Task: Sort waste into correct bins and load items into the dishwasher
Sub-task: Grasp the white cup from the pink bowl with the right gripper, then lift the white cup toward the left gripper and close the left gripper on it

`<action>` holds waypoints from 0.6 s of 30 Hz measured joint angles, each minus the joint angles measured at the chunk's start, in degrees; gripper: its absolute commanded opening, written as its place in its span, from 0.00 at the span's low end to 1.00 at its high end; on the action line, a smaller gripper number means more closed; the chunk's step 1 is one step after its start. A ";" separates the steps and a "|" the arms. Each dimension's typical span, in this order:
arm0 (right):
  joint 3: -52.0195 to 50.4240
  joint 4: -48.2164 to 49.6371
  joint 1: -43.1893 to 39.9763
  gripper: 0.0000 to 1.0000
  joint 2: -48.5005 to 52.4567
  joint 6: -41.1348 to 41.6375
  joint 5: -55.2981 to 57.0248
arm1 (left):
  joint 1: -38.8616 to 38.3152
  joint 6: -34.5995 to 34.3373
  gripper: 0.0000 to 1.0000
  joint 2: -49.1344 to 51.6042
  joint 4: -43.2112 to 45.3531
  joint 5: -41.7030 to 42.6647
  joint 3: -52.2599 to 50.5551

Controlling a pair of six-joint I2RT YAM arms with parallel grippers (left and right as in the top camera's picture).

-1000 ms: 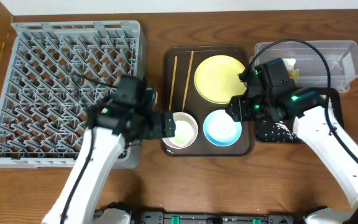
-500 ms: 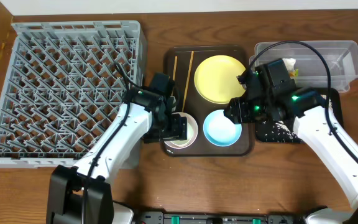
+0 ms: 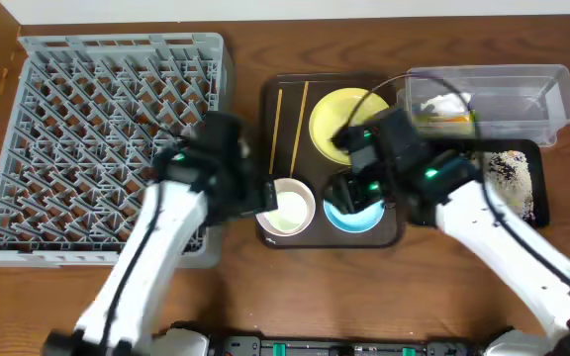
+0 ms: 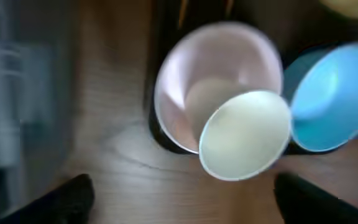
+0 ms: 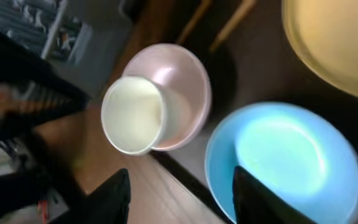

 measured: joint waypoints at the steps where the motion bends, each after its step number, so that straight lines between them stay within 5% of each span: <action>1: 0.00 1.07 1.38 0.50 0.59 -0.15 1.27 | 1.20 -0.35 1.00 -2.34 -0.22 -0.02 0.20; 12: 0.09 12.90 8.44 0.19 17.31 5.31 13.99 | 7.15 -0.48 0.96 -19.15 -3.98 -0.98 0.66; 14: 0.09 13.46 8.44 0.01 18.34 5.64 12.96 | 7.15 -0.63 0.97 -19.71 -3.96 -1.31 0.66; 18: 0.09 13.75 8.35 0.01 18.21 6.16 11.87 | 7.15 -1.27 0.97 -19.30 -3.93 -1.49 0.66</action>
